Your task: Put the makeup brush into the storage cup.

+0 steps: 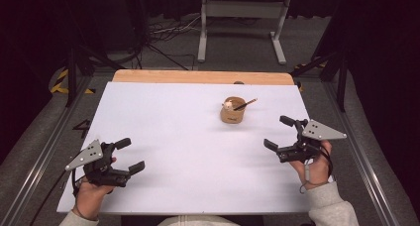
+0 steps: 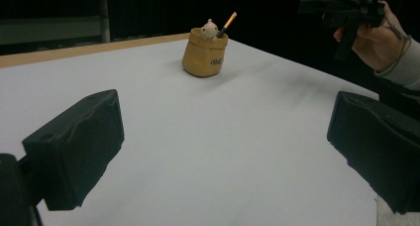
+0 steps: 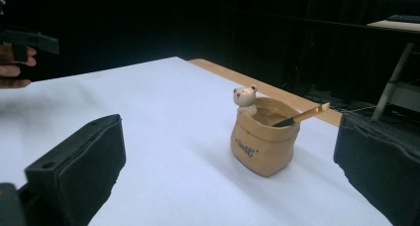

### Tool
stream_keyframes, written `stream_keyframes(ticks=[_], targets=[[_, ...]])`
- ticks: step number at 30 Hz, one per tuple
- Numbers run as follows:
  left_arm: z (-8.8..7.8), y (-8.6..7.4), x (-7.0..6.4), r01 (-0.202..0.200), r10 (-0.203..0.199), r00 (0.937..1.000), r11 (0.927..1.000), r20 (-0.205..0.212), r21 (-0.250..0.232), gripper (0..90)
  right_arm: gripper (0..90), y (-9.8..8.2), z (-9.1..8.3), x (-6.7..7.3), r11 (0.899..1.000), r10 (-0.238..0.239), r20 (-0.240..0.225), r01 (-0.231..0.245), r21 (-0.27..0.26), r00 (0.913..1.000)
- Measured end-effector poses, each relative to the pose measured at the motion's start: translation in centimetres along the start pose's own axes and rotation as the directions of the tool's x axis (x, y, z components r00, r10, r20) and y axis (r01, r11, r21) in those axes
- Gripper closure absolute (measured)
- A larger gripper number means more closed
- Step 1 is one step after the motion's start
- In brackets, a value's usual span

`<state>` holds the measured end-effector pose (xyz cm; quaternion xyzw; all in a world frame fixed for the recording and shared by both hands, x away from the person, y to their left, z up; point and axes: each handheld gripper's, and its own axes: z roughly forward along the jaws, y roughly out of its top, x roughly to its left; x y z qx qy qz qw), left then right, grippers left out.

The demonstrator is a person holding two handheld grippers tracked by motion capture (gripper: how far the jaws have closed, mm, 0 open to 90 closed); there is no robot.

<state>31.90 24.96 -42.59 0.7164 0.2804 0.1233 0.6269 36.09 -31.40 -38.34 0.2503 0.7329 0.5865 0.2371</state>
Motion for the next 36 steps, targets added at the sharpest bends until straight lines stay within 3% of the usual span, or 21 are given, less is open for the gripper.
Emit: stream_keyframes(ticks=[5, 14, 19, 36], targets=[[-0.3, -0.4, 0.2, 0.012, -0.012, 0.9999, 0.9999, -0.009, -0.004, 2.0, 0.2, -1.3, -0.1, 0.6, 1.0, -0.003, 0.006, 0.003, 0.01, 1.0], [-0.4, -0.9, 0.5, -0.007, 0.006, 0.9995, 0.9999, -0.03, -0.012, 2.3, 1.9, -3.2, 0.1, 1.7, 1.0, -0.016, -0.001, 0.016, 0.015, 0.9999], [-0.3, -1.2, 0.6, -0.031, 0.032, 0.9982, 0.9995, -0.052, 0.006, 2.3, 1.8, -4.1, 0.2, 2.2, 1.0, -0.017, 0.005, 0.017, 0.011, 0.9998], [0.4, -2.2, 0.9, -0.036, 0.037, 0.9962, 0.9992, -0.079, 0.019, 2.3, 1.8, -5.4, 0.3, 1.9, 0.999, 0.033, 0.017, -0.033, 0.004, 0.9993]])
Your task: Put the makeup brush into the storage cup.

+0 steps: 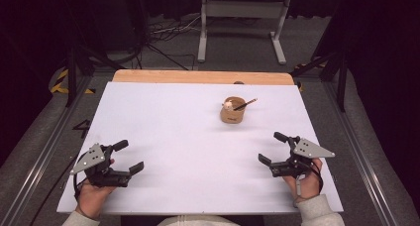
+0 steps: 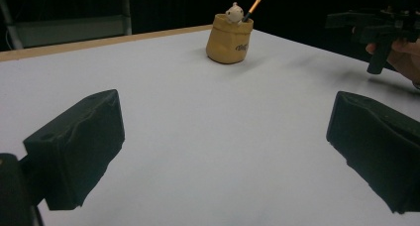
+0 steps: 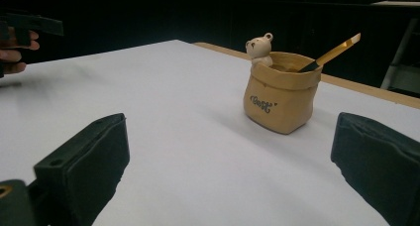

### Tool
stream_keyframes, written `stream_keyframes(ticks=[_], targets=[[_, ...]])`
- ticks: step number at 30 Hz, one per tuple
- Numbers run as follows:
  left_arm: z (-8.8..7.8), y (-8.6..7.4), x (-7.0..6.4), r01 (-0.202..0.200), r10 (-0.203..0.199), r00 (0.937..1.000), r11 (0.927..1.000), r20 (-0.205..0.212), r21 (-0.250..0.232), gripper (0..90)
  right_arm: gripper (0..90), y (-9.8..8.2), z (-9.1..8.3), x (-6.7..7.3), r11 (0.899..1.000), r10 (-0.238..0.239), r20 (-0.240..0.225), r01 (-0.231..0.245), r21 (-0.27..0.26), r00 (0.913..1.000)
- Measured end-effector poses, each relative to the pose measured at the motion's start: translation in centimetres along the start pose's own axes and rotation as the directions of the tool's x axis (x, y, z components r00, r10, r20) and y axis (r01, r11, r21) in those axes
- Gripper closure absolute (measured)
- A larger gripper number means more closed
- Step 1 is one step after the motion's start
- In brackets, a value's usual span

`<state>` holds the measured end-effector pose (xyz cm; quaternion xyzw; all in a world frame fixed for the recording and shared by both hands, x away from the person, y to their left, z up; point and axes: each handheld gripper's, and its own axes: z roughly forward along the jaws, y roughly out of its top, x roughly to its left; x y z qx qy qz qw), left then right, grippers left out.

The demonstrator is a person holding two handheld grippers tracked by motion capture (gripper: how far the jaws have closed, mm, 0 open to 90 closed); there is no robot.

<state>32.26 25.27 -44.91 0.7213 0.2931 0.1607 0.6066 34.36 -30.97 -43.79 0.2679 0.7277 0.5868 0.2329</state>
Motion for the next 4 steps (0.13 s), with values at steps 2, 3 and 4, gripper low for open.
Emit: stream_keyframes(ticks=[2, 3, 4], targets=[[0.07, 0.01, -0.09, -0.006, 0.006, 1.0, 1.0, 0.006, 0.002, 2.4, 1.9, 0.0, -0.02, -0.02, 1.0, 0.003, -0.001, -0.003, -0.001, 1.0], [0.06, 0.03, -0.13, -0.011, 0.01, 0.9999, 0.9999, 0.008, 0.008, 2.3, 1.8, 0.0, -0.04, -0.03, 1.0, 0.005, 0.0, -0.005, -0.001, 1.0], [0.06, 0.04, -0.15, -0.012, 0.012, 0.9999, 0.9999, 0.009, 0.008, 2.3, 1.8, 0.01, -0.05, -0.03, 1.0, 0.008, -0.002, -0.008, -0.002, 1.0]])
